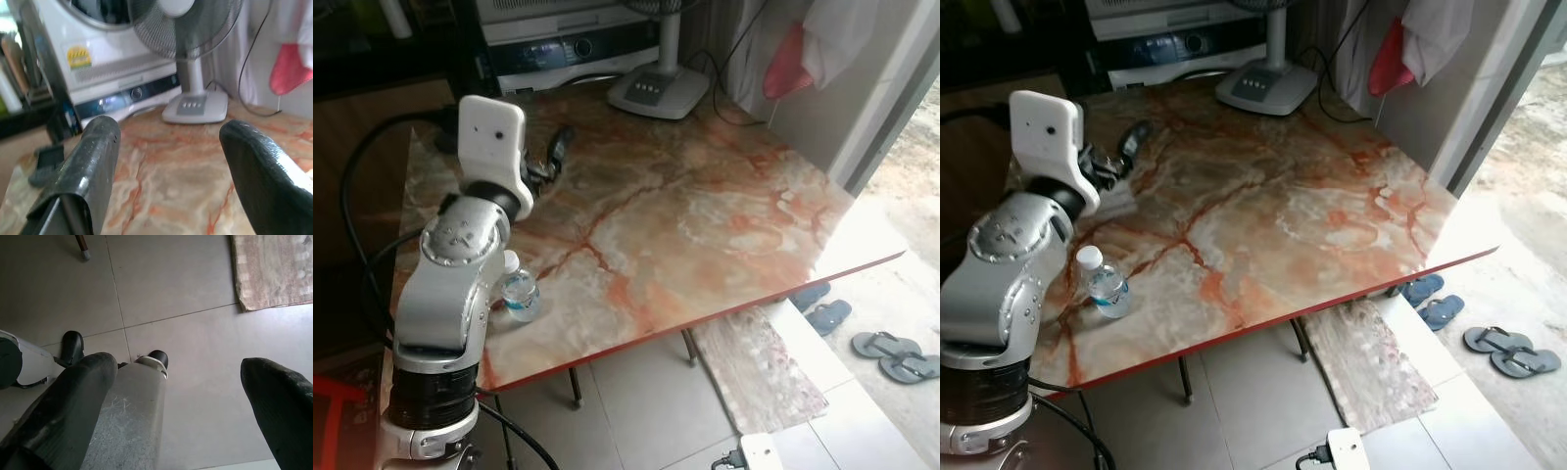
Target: Restocking fridge
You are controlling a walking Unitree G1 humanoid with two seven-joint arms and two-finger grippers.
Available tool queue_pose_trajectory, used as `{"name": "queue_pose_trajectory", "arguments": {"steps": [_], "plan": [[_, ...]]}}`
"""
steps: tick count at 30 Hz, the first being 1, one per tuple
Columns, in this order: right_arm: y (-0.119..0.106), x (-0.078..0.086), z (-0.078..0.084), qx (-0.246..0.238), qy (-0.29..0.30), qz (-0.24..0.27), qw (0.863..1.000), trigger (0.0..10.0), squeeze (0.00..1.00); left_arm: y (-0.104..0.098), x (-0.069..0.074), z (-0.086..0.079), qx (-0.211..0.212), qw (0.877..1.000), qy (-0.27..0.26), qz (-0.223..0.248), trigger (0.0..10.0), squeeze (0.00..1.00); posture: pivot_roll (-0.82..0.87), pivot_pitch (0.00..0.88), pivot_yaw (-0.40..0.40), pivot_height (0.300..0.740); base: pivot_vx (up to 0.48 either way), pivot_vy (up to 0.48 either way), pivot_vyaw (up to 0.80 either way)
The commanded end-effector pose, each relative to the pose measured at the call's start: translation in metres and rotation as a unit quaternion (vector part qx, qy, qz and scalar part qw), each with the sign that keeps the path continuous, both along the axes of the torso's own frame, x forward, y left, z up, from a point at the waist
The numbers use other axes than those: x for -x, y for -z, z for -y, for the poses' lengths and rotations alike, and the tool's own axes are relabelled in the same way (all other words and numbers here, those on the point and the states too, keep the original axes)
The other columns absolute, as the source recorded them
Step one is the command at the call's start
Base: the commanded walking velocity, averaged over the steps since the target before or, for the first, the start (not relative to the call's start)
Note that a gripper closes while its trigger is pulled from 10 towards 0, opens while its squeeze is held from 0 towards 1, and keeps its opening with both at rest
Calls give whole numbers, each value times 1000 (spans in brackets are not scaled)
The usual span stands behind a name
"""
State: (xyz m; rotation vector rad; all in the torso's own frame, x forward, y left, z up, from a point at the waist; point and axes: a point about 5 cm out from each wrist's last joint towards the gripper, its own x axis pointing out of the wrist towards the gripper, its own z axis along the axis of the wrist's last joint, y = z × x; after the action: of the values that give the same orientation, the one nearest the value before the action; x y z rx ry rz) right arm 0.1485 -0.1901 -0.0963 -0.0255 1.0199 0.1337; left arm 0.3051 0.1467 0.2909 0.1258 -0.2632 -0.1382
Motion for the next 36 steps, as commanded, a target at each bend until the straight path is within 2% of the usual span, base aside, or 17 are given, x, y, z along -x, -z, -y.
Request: {"name": "queue_pose_trajectory", "arguments": {"steps": [1,2,5,8,12,16,17,18,19,21,27,36], "plan": [[1,3,-2,-2,-4,-8,1000,10000,0,15,1,-12,1,993,2,-116,10000,0,91,80,11,740,0,0,0],[1,3,-2,-2,-4,-8,1000,10000,0,15,1,-12,1,993,2,-116,10000,0,91,80,11,740,0,0,0],[2,3,-3,-1,-4,-9,1000,10000,0,21,4,-16,-13,985,9,-172,10000,0,97,80,13,740,0,0,0],[2,3,-3,-1,-5,-10,1000,10000,0,29,10,-18,-41,969,52,-238,10000,0,105,79,18,740,0,0,0],[2,3,-3,-1,-6,-10,1000,10000,0,33,18,-21,-72,952,80,-286,10000,0,104,79,23,740,0,0,0],[2,3,-3,0,-7,-10,1000,10000,0,26,19,-26,-74,948,75,-300,10000,0,104,79,30,740,0,0,0],[2,3,-3,1,-7,-11,1000,10000,0,23,22,-27,-89,941,87,-316,10000,0,104,78,33,740,0,0,0],[2,3,-3,1,-7,-11,1000,10000,0,23,22,-27,-89,941,87,-316,10000,0,104,78,33,740,0,0,0],[2,3,-3,1,-8,-11,1000,10000,0,22,24,-28,-99,934,90,-332,10000,0,104,77,34,740,0,0,0],[2,3,-4,1,-8,-11,1000,10000,0,23,25,-29,-101,932,92,-337,10000,0,104,76,35,740,0,0,0],[2,3,-4,1,-11,-10,1000,10000,0,39,29,-29,-106,919,105,-364,10000,0,93,68,38,740,0,0,0],[2,4,-4,2,-12,-11,1000,10000,0,45,30,-30,-112,911,97,-384,10000,0,90,61,36,740,0,0,0]]}}
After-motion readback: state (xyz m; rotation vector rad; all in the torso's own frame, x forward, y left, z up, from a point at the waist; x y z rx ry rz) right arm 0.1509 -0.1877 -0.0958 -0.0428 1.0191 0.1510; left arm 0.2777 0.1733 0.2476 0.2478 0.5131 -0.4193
